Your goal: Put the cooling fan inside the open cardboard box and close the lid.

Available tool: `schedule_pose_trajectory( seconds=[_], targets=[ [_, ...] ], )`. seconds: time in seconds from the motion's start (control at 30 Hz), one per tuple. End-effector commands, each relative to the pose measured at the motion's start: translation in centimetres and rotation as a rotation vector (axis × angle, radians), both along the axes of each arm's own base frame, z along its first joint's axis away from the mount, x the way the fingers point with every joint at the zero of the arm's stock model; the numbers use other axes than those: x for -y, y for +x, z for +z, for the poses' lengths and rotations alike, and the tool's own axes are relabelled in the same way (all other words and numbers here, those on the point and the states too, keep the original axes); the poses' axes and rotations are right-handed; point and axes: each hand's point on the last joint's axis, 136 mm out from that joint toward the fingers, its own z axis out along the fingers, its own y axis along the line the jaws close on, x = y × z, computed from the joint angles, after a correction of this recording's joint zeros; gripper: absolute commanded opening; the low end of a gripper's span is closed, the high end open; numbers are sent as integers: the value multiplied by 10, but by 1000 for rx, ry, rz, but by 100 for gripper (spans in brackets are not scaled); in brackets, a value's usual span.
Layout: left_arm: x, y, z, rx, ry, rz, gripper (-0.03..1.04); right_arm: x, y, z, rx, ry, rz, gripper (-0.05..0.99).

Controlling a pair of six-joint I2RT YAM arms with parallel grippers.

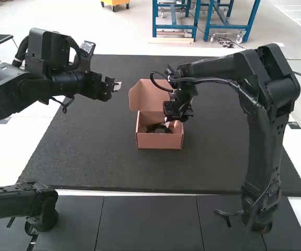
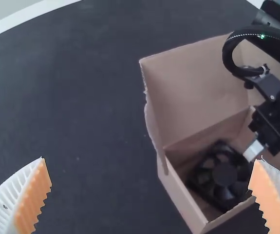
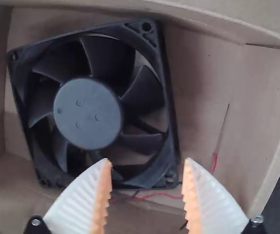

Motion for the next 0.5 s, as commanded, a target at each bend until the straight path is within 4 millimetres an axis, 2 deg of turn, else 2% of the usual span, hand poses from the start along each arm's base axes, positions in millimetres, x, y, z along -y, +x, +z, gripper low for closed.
schedule_pose_trajectory(
  seconds=[0.0,0.1,0.23,0.33,0.47],
  targets=[
    [-4,-1,14,34,-28,15,96,-20,11,27,35,72,48,49],
    [-4,0,12,28,-29,19,96,-29,14,50,37,108,78,65],
    [-4,3,13,30,-25,28,96,-34,10,87,24,142,112,71],
    [-5,7,11,22,-14,42,96,-31,0,108,15,130,168,75],
    [-10,15,6,9,1,73,96,-24,-3,143,108,157,199,76]
  ],
)
